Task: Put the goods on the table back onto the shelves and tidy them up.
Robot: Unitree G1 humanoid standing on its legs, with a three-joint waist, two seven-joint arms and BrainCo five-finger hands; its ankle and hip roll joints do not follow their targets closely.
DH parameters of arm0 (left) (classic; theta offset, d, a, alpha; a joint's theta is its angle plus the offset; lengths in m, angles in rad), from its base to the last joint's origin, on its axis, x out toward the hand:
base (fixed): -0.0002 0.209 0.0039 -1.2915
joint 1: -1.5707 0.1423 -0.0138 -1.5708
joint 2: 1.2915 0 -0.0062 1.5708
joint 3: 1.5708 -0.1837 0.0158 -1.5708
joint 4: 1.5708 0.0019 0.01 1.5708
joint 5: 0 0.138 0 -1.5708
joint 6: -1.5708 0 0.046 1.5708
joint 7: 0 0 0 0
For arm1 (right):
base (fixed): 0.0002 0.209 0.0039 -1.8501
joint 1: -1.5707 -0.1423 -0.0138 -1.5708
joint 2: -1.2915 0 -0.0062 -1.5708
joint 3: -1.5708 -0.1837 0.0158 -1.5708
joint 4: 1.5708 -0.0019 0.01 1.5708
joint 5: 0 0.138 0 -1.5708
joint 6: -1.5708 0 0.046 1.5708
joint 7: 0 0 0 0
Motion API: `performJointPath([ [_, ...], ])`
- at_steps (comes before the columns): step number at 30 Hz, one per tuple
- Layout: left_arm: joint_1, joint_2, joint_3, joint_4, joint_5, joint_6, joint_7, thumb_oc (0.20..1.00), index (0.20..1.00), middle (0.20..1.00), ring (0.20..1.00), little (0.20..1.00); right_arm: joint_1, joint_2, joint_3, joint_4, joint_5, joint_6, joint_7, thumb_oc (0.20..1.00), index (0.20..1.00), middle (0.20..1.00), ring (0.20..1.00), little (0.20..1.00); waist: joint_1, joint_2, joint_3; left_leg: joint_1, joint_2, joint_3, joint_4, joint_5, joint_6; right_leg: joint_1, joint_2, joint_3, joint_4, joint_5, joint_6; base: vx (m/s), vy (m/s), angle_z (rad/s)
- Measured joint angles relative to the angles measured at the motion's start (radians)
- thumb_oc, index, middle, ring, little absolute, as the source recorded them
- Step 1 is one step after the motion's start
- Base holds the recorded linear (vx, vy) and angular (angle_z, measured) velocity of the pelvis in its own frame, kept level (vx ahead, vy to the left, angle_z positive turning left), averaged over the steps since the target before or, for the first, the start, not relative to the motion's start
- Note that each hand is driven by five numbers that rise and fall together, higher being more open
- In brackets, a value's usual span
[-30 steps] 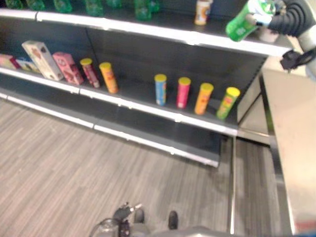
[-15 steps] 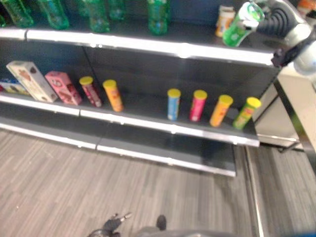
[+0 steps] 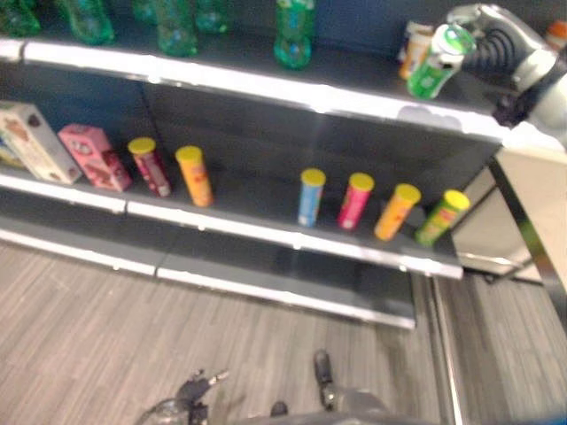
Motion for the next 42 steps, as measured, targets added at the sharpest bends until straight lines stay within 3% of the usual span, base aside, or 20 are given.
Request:
performJointPath([
  [1,0.001,-0.003,-0.001,0.010,0.000,0.000,-0.001,1.000,1.000,1.000,1.000,1.000,0.002,0.000,0.005,-0.007,0.000,0.003,0.004,0.200,0.200,0.200,0.200,0.200,0.000,-0.007,-0.001,0.001,-0.001,-0.002,0.009,-0.015,-0.009,0.001,0.001,0.002,0.000,0.057,-0.013,0.08,-0.045,0.02],
  [2,0.001,-0.012,-0.001,0.018,0.000,0.000,-0.001,1.000,1.000,1.000,1.000,1.000,0.010,0.001,0.010,-0.011,0.001,0.003,0.012,0.200,0.200,0.200,0.200,0.200,0.000,-0.002,-0.001,0.000,0.012,0.000,0.034,-0.045,-0.025,0.009,0.018,0.000,0.000,0.074,-0.041,0.07,-0.032,-0.05],
  [5,-0.011,-0.013,-0.001,0.016,0.000,-0.001,-0.001,1.000,1.000,1.000,1.000,1.000,0.011,-0.011,0.035,-0.010,0.005,0.003,0.013,0.200,0.200,0.200,0.200,0.200,-0.007,0.004,-0.003,-0.012,0.052,0.003,0.066,-0.087,-0.039,0.016,0.056,-0.011,0.000,0.073,-0.063,0.05,-0.027,-0.06],
  [8,-0.041,-0.022,0.000,0.008,0.000,-0.008,-0.001,1.000,1.000,1.000,1.000,1.000,0.011,-0.027,0.037,-0.002,0.033,0.005,0.018,0.200,0.200,0.200,0.200,0.200,-0.013,0.005,-0.004,-0.008,0.078,0.002,0.060,-0.096,-0.051,0.019,0.077,-0.020,0.001,0.074,-0.066,0.04,-0.031,0.05],
  [14,-0.040,-0.020,0.003,0.036,0.000,-0.008,0.000,1.000,1.000,1.000,1.000,1.000,0.007,-0.027,0.077,0.035,0.039,0.003,0.043,0.200,0.200,0.200,0.200,0.200,-0.018,-0.002,-0.010,0.022,0.077,0.001,0.047,-0.096,-0.053,0.047,0.075,-0.023,0.000,0.058,-0.086,0.05,-0.019,0.03],
  [30,0.025,-0.021,0.001,0.057,0.000,-0.007,-0.001,1.000,1.000,1.000,1.000,1.000,0.019,-0.026,0.077,0.024,0.073,-0.002,0.074,0.200,0.200,0.200,0.200,0.200,-0.015,-0.031,-0.036,0.014,0.074,0.000,0.063,-0.101,-0.053,0.047,0.073,-0.024,0.000,0.053,-0.092,0.00,0.000,0.00],
  [42,0.019,-0.024,-0.018,0.016,-0.001,-0.008,-0.002,1.000,1.000,1.000,1.000,1.000,0.013,-0.005,0.151,0.034,0.079,-0.002,0.065,0.200,0.200,0.200,0.200,0.200,-0.017,-0.028,-0.066,0.013,0.073,0.002,0.064,-0.101,-0.053,0.047,0.072,-0.024,0.000,0.054,-0.092,0.00,0.000,0.00],
])
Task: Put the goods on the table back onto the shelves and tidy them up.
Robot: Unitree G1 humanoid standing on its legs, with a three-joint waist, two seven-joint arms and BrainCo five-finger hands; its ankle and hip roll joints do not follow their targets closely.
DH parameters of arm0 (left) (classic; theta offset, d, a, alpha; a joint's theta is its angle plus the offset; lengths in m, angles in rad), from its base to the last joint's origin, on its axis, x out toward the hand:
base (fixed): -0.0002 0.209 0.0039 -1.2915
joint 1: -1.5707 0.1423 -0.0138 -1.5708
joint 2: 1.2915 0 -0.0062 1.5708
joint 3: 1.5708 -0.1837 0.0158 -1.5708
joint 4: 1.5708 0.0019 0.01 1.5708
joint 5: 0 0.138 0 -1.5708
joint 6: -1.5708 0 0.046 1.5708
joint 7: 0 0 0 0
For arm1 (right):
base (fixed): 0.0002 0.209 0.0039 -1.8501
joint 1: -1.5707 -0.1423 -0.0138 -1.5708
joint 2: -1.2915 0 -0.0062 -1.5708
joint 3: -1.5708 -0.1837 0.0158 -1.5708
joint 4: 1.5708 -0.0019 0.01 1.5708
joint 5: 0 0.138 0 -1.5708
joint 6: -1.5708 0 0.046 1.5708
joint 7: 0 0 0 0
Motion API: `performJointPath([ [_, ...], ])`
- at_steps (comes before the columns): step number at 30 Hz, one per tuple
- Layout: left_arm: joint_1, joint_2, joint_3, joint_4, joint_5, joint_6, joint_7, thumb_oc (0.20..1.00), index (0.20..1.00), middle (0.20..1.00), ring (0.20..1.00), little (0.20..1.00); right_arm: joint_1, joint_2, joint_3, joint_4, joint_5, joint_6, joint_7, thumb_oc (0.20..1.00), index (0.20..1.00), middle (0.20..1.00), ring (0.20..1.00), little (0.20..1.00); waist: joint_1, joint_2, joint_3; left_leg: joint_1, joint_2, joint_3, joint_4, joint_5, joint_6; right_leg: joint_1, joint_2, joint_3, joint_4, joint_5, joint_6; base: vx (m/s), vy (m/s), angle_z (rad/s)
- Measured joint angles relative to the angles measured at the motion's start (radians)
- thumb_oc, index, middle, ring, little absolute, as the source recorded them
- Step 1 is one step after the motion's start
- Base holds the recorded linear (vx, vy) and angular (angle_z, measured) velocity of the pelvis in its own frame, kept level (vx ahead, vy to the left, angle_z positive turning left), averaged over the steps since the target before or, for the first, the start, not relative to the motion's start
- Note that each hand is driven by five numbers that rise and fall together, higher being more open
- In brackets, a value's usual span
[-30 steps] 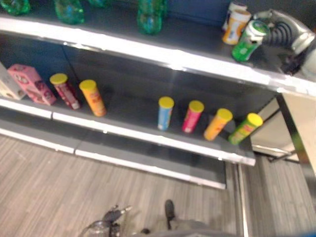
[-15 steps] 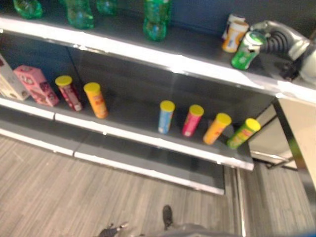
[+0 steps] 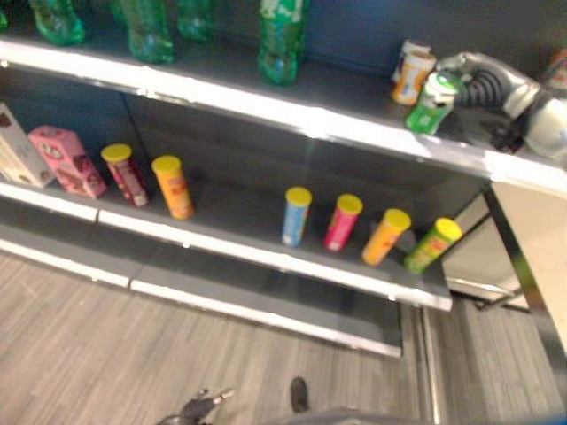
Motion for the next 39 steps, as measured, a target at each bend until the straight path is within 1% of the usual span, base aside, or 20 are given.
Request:
performJointPath([
  [9,0.002,0.001,0.000,0.000,0.000,0.001,0.000,1.000,1.000,1.000,1.000,1.000,0.000,0.011,0.000,0.004,-0.001,0.001,-0.002,0.200,0.200,0.200,0.200,0.200,0.016,0.001,0.000,0.000,0.000,0.000,0.001,0.000,0.000,0.000,0.000,0.000,0.000,0.000,-0.001,0.00,0.000,0.00],
  [25,0.005,0.003,0.021,0.000,-0.004,0.001,-0.002,1.000,1.000,1.000,1.000,1.000,-0.003,0.024,-0.001,0.016,-0.001,0.001,-0.004,0.200,0.200,0.200,0.200,0.200,0.019,0.003,0.002,-0.002,0.000,-0.002,0.002,0.000,0.000,0.000,-0.001,-0.003,0.000,0.000,-0.001,0.00,0.000,0.00],
  [29,0.006,0.004,0.021,0.000,-0.004,0.001,-0.002,1.000,1.000,1.000,1.000,1.000,-0.006,0.046,-0.003,0.039,-0.001,0.002,-0.009,0.200,0.200,0.200,0.200,0.200,0.018,0.003,0.002,-0.003,0.000,-0.002,0.003,0.000,0.000,0.000,-0.001,-0.003,0.000,0.000,-0.001,0.00,0.000,0.00],
  [39,0.005,0.003,0.021,-0.001,-0.007,0.001,-0.001,1.000,1.000,1.000,1.000,1.000,-0.006,0.059,-0.028,0.050,-0.002,0.002,-0.013,0.200,0.200,0.200,0.200,0.200,0.022,0.013,0.012,-0.004,0.000,-0.004,0.003,0.000,0.000,-0.001,-0.001,-0.006,0.000,0.000,-0.001,0.00,0.000,0.00],
])
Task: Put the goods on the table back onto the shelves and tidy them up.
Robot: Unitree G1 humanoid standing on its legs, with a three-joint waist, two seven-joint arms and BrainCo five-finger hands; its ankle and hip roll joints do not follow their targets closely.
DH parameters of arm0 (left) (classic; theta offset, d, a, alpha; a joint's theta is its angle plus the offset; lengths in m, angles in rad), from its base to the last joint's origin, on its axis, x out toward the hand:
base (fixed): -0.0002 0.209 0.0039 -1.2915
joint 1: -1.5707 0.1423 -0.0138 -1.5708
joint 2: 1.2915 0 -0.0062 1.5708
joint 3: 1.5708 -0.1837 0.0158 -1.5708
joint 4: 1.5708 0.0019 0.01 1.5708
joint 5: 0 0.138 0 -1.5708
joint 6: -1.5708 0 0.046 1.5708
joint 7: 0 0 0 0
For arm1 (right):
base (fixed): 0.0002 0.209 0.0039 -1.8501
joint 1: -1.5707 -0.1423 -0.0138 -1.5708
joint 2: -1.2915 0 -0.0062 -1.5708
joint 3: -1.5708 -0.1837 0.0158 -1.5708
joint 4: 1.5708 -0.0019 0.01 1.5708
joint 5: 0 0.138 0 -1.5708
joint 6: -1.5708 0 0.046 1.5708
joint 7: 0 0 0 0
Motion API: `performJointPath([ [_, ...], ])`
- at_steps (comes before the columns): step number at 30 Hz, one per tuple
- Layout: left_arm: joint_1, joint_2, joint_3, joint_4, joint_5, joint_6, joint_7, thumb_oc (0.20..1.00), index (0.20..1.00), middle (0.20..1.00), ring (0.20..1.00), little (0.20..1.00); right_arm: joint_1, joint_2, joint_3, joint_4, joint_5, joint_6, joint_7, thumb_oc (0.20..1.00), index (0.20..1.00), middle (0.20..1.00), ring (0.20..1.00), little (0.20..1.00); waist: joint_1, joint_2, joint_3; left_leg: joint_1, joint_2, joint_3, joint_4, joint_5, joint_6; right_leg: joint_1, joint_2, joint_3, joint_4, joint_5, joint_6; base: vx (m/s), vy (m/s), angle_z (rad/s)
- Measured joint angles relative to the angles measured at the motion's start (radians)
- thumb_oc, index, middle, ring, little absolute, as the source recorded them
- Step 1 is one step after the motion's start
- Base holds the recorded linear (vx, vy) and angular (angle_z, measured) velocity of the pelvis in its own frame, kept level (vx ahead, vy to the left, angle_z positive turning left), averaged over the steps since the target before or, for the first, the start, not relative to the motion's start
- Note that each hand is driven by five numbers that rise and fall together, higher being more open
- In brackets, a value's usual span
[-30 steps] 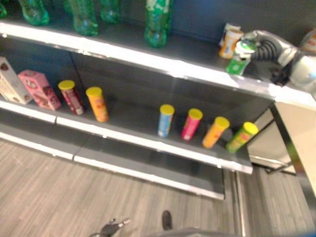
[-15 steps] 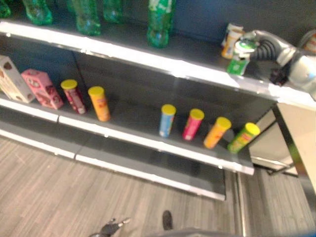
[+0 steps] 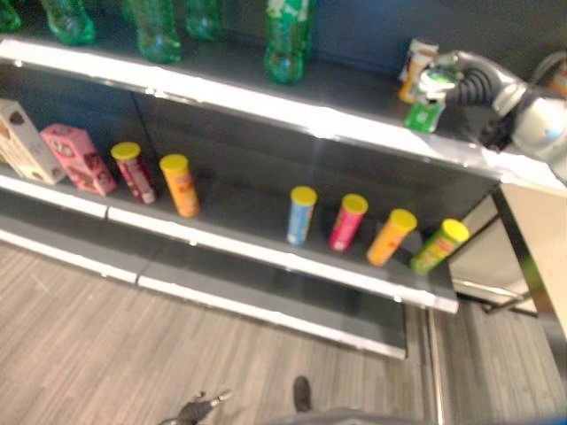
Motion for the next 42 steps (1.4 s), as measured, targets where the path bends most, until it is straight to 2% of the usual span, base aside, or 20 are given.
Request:
performJointPath([
  [14,-0.003,0.000,0.000,0.000,0.000,0.000,0.000,1.000,1.000,1.000,1.000,1.000,0.000,0.002,-0.014,-0.004,0.001,0.001,0.000,0.200,0.200,0.200,0.200,0.200,0.000,0.004,0.008,0.001,0.000,0.000,-0.004,0.000,0.000,0.000,0.000,-0.002,0.000,0.000,0.000,0.00,0.000,0.00],
  [15,-0.003,0.000,0.000,0.000,0.000,0.000,0.000,1.000,1.000,1.000,1.000,1.000,0.000,0.002,-0.015,-0.004,0.001,0.001,0.000,0.407,0.407,0.407,0.407,0.407,0.000,0.005,0.008,0.002,0.000,0.000,-0.004,0.000,0.000,0.000,0.000,-0.002,0.000,0.000,0.000,0.00,0.000,0.00],
  [16,-0.003,0.000,0.000,0.000,0.000,0.000,0.000,1.000,1.000,1.000,1.000,1.000,0.000,0.002,-0.017,-0.004,0.001,0.001,0.000,1.000,1.000,1.000,1.000,1.000,0.000,0.006,0.010,0.002,0.000,0.000,-0.004,0.000,0.000,0.000,0.000,-0.001,0.000,0.000,0.000,0.00,0.000,0.00],
  [28,-0.011,0.000,0.000,0.000,0.000,0.000,0.000,1.000,1.000,1.000,1.000,1.000,0.000,0.002,-0.021,-0.005,0.000,0.001,-0.001,1.000,1.000,1.000,1.000,1.000,-0.004,0.011,0.017,0.007,0.000,0.002,-0.006,0.000,0.000,0.004,0.000,0.000,0.000,0.000,0.000,0.00,0.003,0.00],
  [34,-0.029,-0.006,0.007,0.000,0.000,0.001,0.000,1.000,1.000,1.000,1.000,1.000,-0.026,-0.011,-0.061,-0.033,-0.002,0.002,-0.045,1.000,1.000,1.000,1.000,1.000,-0.009,0.019,0.023,0.009,-0.001,0.004,-0.006,0.000,0.000,0.005,-0.001,0.003,0.000,0.000,0.000,0.00,0.027,0.00],
  [36,-0.043,-0.010,0.020,0.000,0.000,0.001,0.002,1.000,1.000,1.000,1.000,1.000,-0.026,-0.020,-0.124,-0.076,-0.007,0.003,-0.080,1.000,1.000,1.000,1.000,1.000,-0.014,0.025,0.027,0.010,-0.002,0.004,-0.007,0.000,0.000,0.005,-0.001,0.003,0.000,0.000,0.000,-0.01,0.067,0.00],
  [39,-0.046,-0.026,0.046,-0.002,0.000,0.000,0.006,1.000,1.000,1.000,1.000,1.000,0.023,-0.028,-0.307,-0.206,-0.048,-0.003,-0.145,1.000,1.000,1.000,1.000,1.000,-0.028,0.040,0.039,0.011,-0.003,0.005,-0.008,0.000,0.001,0.006,-0.002,0.004,0.000,0.001,0.000,-0.05,0.064,0.00],
  [40,-0.055,-0.030,0.049,-0.001,0.000,0.001,0.007,1.000,1.000,1.000,1.000,1.000,0.058,-0.053,-0.372,-0.274,-0.074,0.000,-0.163,1.000,1.000,1.000,1.000,1.000,-0.035,0.045,0.042,0.011,-0.005,0.004,-0.006,0.000,0.001,0.004,-0.003,0.004,0.000,0.001,0.001,-0.03,0.101,0.01],
  [41,-0.055,-0.036,0.048,-0.002,0.000,0.000,0.014,1.000,1.000,1.000,1.000,1.000,0.143,-0.063,-0.501,-0.346,-0.117,-0.005,-0.193,1.000,1.000,1.000,1.000,1.000,-0.035,0.047,0.044,0.014,-0.004,0.005,-0.014,0.001,0.001,0.005,-0.003,0.004,0.000,0.001,0.001,-0.01,0.053,-0.02],
  [42,-0.057,-0.040,0.048,-0.001,0.000,0.001,0.017,1.000,1.000,1.000,1.000,1.000,0.181,-0.064,-0.556,-0.387,-0.135,-0.005,-0.214,1.000,1.000,1.000,1.000,1.000,-0.038,0.050,0.046,0.022,-0.004,0.010,-0.020,0.001,0.001,0.006,-0.002,0.008,0.000,0.001,0.001,-0.02,0.089,-0.17],
])
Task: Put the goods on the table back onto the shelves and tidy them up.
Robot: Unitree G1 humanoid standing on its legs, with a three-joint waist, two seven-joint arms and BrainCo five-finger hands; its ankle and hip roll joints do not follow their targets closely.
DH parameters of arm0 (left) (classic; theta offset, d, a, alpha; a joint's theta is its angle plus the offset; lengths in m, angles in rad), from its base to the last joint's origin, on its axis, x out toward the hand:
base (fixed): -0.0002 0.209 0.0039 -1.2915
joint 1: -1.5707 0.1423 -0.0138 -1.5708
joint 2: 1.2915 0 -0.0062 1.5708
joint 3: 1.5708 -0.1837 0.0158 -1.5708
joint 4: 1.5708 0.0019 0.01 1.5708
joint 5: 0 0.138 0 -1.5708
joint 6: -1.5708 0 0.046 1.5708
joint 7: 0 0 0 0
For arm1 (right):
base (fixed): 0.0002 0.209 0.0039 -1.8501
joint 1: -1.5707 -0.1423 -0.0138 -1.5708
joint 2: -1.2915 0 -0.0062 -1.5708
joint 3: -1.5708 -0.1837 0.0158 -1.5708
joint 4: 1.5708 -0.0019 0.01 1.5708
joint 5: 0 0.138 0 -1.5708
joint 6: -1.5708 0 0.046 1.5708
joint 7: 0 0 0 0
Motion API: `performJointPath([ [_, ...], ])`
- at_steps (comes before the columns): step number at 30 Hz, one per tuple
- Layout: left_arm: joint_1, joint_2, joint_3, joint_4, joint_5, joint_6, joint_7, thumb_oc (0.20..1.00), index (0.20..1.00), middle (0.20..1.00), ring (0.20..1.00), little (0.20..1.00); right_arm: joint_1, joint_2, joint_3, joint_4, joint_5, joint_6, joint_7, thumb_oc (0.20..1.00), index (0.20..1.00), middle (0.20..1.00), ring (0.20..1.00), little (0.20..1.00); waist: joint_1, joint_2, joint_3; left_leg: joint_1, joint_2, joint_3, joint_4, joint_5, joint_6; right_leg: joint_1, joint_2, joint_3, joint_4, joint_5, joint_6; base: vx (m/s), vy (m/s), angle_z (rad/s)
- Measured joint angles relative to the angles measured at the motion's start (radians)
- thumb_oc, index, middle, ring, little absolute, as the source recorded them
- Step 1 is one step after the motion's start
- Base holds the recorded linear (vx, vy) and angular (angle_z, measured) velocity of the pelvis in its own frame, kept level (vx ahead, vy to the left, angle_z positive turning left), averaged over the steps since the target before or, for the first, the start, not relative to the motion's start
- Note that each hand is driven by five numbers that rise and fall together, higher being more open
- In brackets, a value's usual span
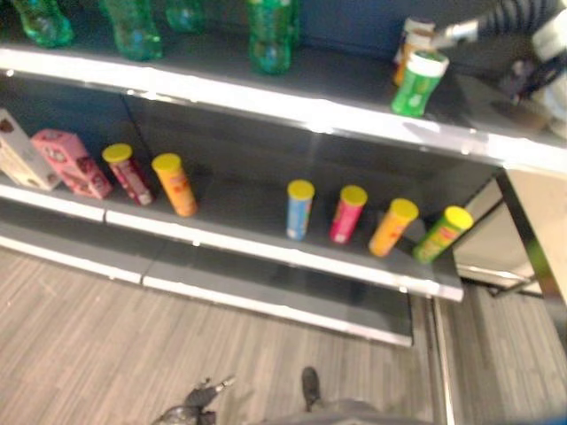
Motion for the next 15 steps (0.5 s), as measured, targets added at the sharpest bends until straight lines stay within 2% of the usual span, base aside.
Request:
performJointPath([
  [1,0.003,-0.008,-0.001,0.001,0.000,0.000,0.004,1.000,1.000,1.000,1.000,1.000,0.033,-0.001,-0.053,-0.035,-0.031,0.000,-0.028,1.000,1.000,1.000,1.000,1.000,-0.003,0.008,0.006,0.009,0.000,0.014,-0.007,0.000,0.000,0.005,0.000,0.005,0.000,0.000,0.000,-0.03,0.106,-0.23],
  [2,-0.001,-0.009,-0.001,0.000,0.000,0.001,0.005,1.000,1.000,1.000,1.000,1.000,0.038,-0.011,-0.057,-0.049,-0.040,0.000,-0.032,1.000,1.000,1.000,1.000,1.000,-0.016,0.010,0.006,0.011,-0.003,0.019,-0.006,0.000,0.000,0.005,0.000,0.010,0.000,0.000,0.001,-0.04,0.146,-0.16],
  [3,-0.011,-0.012,0.000,0.000,0.000,0.002,0.008,1.000,1.000,1.000,1.000,1.000,0.122,-0.024,-0.150,-0.094,-0.065,0.007,-0.040,1.000,1.000,1.000,1.000,1.000,-0.024,0.012,0.009,0.010,-0.005,0.018,-0.005,0.000,0.001,0.005,-0.004,0.009,0.000,0.001,0.001,-0.04,0.111,0.02],
  [4,-0.017,-0.017,-0.001,-0.002,-0.001,-0.001,0.012,1.000,1.000,1.000,1.000,1.000,0.263,-0.003,-0.312,-0.170,-0.074,0.002,-0.057,1.000,1.000,1.000,1.000,1.000,-0.026,0.011,0.010,0.012,-0.006,0.018,-0.011,0.001,0.001,0.008,-0.006,0.004,0.000,0.000,0.002,-0.04,0.106,-0.01],
  [5,-0.024,-0.022,-0.006,-0.003,-0.001,-0.001,0.014,1.000,1.000,1.000,1.000,1.000,0.331,0.021,-0.382,-0.221,-0.082,0.003,-0.072,1.000,1.000,1.000,1.000,1.000,-0.033,0.016,0.014,0.022,-0.008,0.025,-0.015,0.002,0.004,0.011,-0.006,0.011,0.000,0.002,0.003,-0.04,0.093,-0.07],
  [7,-0.018,-0.031,-0.014,-0.008,0.000,-0.002,0.015,1.000,1.000,1.000,1.000,1.000,0.515,0.151,-0.579,-0.355,-0.080,-0.014,-0.089,1.000,1.000,1.000,1.000,1.000,-0.057,0.022,0.026,0.036,-0.014,0.042,-0.026,0.005,0.008,0.015,-0.008,0.028,0.000,0.006,0.011,-0.03,0.071,-0.28],
  [9,-0.018,-0.032,-0.031,-0.007,0.000,-0.002,0.016,1.000,1.000,1.000,1.000,1.000,0.580,0.218,-0.612,-0.424,-0.069,-0.017,-0.091,1.000,1.000,1.000,1.000,1.000,-0.084,0.029,0.046,0.044,-0.020,0.070,-0.028,0.007,0.010,0.016,-0.010,0.048,0.000,0.012,0.020,-0.04,0.037,-0.41],
  [10,-0.017,-0.032,-0.043,-0.007,-0.001,-0.002,0.017,1.000,1.000,1.000,1.000,1.000,0.601,0.219,-0.613,-0.439,-0.060,-0.018,-0.084,1.000,1.000,1.000,1.000,1.000,-0.096,0.027,0.050,0.046,-0.025,0.081,-0.027,0.007,0.010,0.014,-0.011,0.058,0.000,0.015,0.025,-0.11,0.026,-0.23],
  [12,-0.027,-0.024,-0.076,-0.013,0.000,-0.004,0.018,1.000,1.000,1.000,1.000,1.000,0.668,0.265,-0.634,-0.478,-0.037,-0.024,-0.068,1.000,1.000,1.000,1.000,1.000,-0.116,0.010,0.058,0.051,-0.029,0.095,-0.019,0.008,0.012,0.013,-0.007,0.069,0.001,0.029,0.037,-0.12,0.000,-0.36],
  [13,-0.026,-0.006,-0.118,-0.018,0.000,-0.005,0.017,1.000,1.000,1.000,1.000,1.000,0.698,0.351,-0.618,-0.510,0.013,-0.040,-0.049,1.000,1.000,1.000,1.000,1.000,-0.107,-0.002,0.068,0.056,-0.018,0.133,-0.023,0.008,0.013,0.002,0.010,0.084,0.001,0.065,0.073,-0.15,-0.014,-0.83],
  [14,-0.031,-0.005,-0.133,-0.019,0.000,-0.004,0.015,1.000,1.000,1.000,1.000,1.000,0.704,0.381,-0.587,-0.516,0.040,-0.040,-0.030,1.000,1.000,1.000,1.000,1.000,-0.112,-0.017,0.078,0.057,-0.020,0.167,-0.017,0.009,0.017,-0.003,0.019,0.086,-0.001,0.081,0.097,-0.21,-0.017,-1.07],
  [15,-0.034,0.001,-0.157,-0.025,0.000,-0.004,0.015,1.000,1.000,1.000,1.000,1.000,0.719,0.422,-0.574,-0.524,0.084,-0.042,-0.004,1.000,1.000,1.000,1.000,1.000,-0.109,-0.031,0.087,0.058,-0.019,0.206,-0.011,0.011,0.026,-0.011,0.019,0.082,-0.010,0.051,0.166,-0.15,-0.009,-1.03],
])
